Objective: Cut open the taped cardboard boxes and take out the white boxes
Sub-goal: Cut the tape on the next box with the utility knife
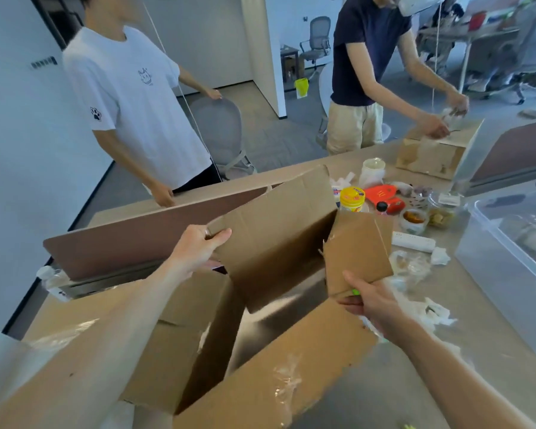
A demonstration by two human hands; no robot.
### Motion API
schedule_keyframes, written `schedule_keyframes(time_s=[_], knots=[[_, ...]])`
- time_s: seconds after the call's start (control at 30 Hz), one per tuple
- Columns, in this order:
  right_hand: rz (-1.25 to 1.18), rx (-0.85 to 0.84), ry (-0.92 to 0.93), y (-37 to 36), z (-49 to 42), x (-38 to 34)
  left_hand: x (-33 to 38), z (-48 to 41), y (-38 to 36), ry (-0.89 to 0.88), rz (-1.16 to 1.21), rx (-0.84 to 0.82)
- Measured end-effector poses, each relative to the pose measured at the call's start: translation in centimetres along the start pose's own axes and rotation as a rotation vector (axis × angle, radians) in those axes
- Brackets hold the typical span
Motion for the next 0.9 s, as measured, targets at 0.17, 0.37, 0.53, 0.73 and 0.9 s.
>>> schedule_keyframes(time_s=[0.17, 0.37, 0.53, 0.73, 0.9], knots=[[-0.181, -0.049, 0.111, -1.7, 0.0, -3.2, 2.0, 2.4, -4.1, -0.086, -0.045, -0.304], [0.039, -0.002, 0.217, -4.1, -0.5, -6.3, 3.3, 3.8, -7.8, 0.021, -0.102, -0.468], [0.222, -0.080, 0.271, -6.5, -1.3, -6.4, 3.8, 4.1, -8.4, 0.096, 0.141, -0.404], [0.537, -0.167, 0.644, -8.0, -0.8, -6.3, 4.2, 4.3, -7.6, 0.104, 0.324, -0.345], [0.808, 0.065, 0.789, -8.8, -0.5, -8.9, 5.8, 4.9, -7.5, 0.118, 0.327, -0.329]])
Point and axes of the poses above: each hand's wrist, its own z-axis away from the middle knuckle, its own y-axis out of the back of the hand, x = y × z, the point moved 5 cm from there along -z, towards the middle knuckle, and after that the axes turned 10 degrees about z, right-handed, at the moved point
